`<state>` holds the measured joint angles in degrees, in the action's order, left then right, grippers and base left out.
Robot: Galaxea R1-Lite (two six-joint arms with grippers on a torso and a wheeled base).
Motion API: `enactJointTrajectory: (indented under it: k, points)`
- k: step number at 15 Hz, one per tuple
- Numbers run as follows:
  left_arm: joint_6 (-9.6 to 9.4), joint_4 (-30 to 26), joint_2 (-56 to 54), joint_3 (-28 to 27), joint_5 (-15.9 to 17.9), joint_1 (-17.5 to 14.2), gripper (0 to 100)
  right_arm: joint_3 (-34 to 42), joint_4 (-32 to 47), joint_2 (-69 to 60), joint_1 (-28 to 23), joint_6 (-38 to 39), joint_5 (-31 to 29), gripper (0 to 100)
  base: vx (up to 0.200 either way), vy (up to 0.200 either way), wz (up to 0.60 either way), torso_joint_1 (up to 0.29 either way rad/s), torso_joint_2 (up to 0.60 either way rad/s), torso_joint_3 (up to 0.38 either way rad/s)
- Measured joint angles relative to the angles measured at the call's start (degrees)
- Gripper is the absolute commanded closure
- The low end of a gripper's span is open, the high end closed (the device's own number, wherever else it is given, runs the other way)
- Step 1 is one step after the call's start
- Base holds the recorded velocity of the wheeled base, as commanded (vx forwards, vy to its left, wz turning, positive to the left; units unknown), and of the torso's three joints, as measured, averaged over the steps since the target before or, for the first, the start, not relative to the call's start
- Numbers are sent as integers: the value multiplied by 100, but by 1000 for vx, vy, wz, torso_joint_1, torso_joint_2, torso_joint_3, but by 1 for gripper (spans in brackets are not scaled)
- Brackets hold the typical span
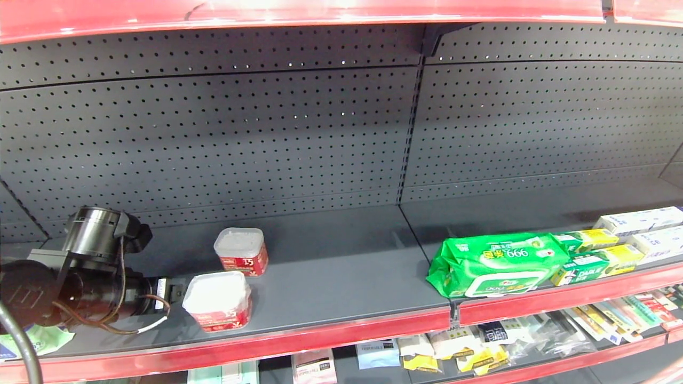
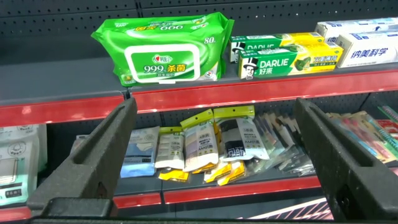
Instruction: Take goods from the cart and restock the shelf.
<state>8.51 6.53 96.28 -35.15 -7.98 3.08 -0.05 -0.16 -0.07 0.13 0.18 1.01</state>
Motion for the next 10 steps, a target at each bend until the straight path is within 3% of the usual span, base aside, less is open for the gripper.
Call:
enactJointTrajectory:
  k: [5, 10]
  points:
    - [-9, 49, -113, 32, -11, -28, 0, 2, 0, 0, 2, 0, 2, 0, 0, 0, 0, 0, 0, 0]
    - [-182, 173, -1128, 310, 9, -157, 0, 2, 0, 0, 0, 0, 2, 0, 0, 0, 0, 0, 0, 0]
